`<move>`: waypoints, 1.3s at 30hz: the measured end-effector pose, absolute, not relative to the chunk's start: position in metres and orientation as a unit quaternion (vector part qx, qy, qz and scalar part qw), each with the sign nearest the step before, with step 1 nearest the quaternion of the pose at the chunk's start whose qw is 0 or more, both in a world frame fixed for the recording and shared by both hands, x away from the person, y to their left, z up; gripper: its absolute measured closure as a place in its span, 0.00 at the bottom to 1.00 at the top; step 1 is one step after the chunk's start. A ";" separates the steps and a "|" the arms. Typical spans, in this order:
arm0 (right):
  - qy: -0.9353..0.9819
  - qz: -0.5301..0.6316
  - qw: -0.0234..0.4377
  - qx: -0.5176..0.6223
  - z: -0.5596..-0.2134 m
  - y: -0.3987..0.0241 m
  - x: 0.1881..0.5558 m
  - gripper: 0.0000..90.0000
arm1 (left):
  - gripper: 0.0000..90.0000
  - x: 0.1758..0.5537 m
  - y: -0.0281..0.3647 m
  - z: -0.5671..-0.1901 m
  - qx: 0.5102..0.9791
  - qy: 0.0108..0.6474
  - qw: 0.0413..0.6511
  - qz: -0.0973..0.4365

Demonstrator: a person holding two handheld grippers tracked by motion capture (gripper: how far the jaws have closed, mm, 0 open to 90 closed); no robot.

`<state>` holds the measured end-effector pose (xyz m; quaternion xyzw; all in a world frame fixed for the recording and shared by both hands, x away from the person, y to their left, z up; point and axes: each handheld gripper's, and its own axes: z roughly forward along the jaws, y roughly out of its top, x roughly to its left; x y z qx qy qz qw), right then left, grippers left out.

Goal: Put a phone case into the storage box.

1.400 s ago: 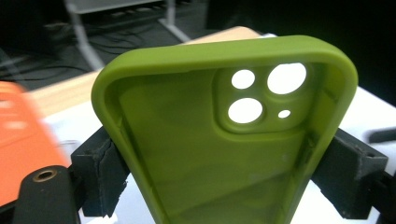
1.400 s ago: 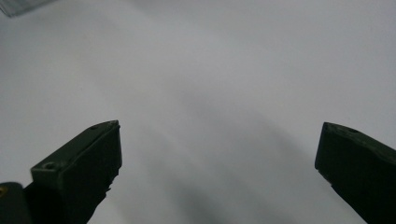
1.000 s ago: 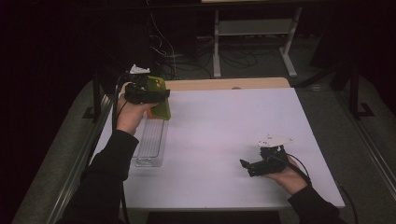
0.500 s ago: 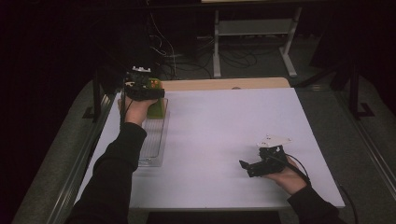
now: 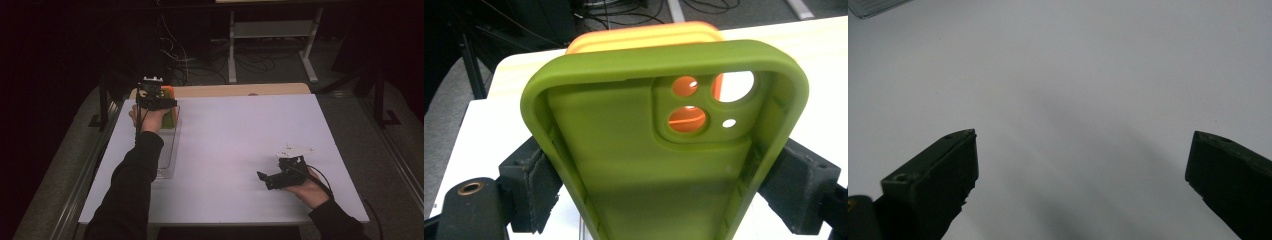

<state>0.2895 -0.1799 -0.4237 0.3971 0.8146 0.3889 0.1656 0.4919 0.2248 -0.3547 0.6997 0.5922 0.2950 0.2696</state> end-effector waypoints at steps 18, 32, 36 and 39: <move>0.808 0.394 0.164 0.406 -0.422 -0.181 0.288 0.00 | 0.13 0.498 0.223 -0.372 0.697 0.601 0.260 0.292; 0.811 0.389 0.169 0.403 -0.423 -0.182 0.287 0.00 | 0.03 0.499 0.226 -0.373 0.703 0.601 0.261 0.277; 0.808 0.392 0.165 0.407 -0.423 -0.181 0.287 0.00 | 0.01 0.495 0.227 -0.368 0.705 0.598 0.270 0.268; 0.810 0.390 0.166 0.405 -0.423 -0.181 0.287 0.00 | 0.01 0.489 0.229 -0.361 0.713 0.587 0.275 0.265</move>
